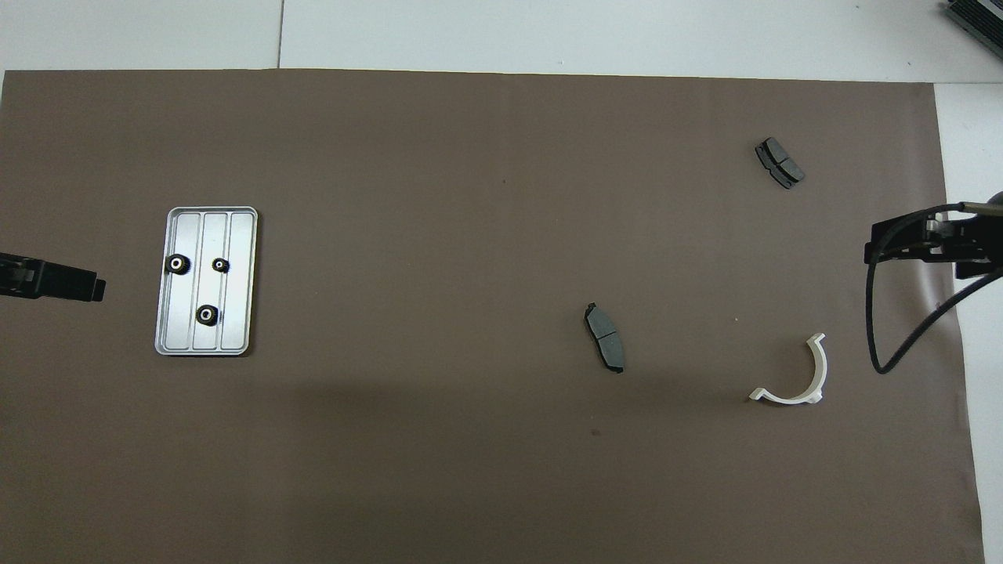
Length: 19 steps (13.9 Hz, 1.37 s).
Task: Place bearing gear from tray to pile
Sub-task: 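Move the left gripper down over a black gear on the tray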
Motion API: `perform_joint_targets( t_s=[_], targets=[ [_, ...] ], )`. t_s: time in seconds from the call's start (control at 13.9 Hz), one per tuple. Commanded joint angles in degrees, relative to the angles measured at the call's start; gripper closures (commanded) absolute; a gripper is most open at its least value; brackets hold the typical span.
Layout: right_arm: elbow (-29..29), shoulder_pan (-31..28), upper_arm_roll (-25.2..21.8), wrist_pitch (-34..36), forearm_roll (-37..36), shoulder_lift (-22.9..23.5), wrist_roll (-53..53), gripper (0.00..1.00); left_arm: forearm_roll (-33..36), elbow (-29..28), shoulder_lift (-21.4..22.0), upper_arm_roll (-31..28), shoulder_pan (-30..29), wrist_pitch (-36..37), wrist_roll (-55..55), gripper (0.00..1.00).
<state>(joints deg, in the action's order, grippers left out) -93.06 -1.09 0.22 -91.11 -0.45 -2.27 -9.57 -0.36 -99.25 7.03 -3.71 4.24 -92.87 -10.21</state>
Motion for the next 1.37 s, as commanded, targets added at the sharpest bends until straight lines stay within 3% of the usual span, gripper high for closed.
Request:
perform_joint_targets(
  t_s=[0.0, 0.22, 0.5, 0.94, 1.3],
  targets=[
    [0.16, -0.5, 0.4, 0.5, 0.72, 0.08, -0.09, 0.0, 1.15, -0.85, 1.14, 0.1, -0.28, 0.05, -0.85, 0.0],
    [0.08, -0.5, 0.31, 0.58, 0.72, 0.08, -0.36, 0.0, 1.06, -1.11, 1.14, 0.28, -0.98, -1.17, -0.59, 0.0],
    [0.08, -0.41, 0.4, 0.59, 0.72, 0.08, -0.09, 0.0, 0.8, -7.52, 2.99, 0.1, -1.51, -8.99, -0.16, 0.0],
    [0.08, -0.41, 0.4, 0.58, 0.72, 0.08, -0.01, 0.0, 0.27, -9.38, -5.88, 0.19, -0.81, -16.28, -0.16, 0.0],
    [0.08, -0.41, 0.4, 0.59, 0.72, 0.08, -0.01, 0.0, -0.17, -15.96, -7.73, 0.19, -0.63, -26.56, 0.19, 0.0]
  ],
)
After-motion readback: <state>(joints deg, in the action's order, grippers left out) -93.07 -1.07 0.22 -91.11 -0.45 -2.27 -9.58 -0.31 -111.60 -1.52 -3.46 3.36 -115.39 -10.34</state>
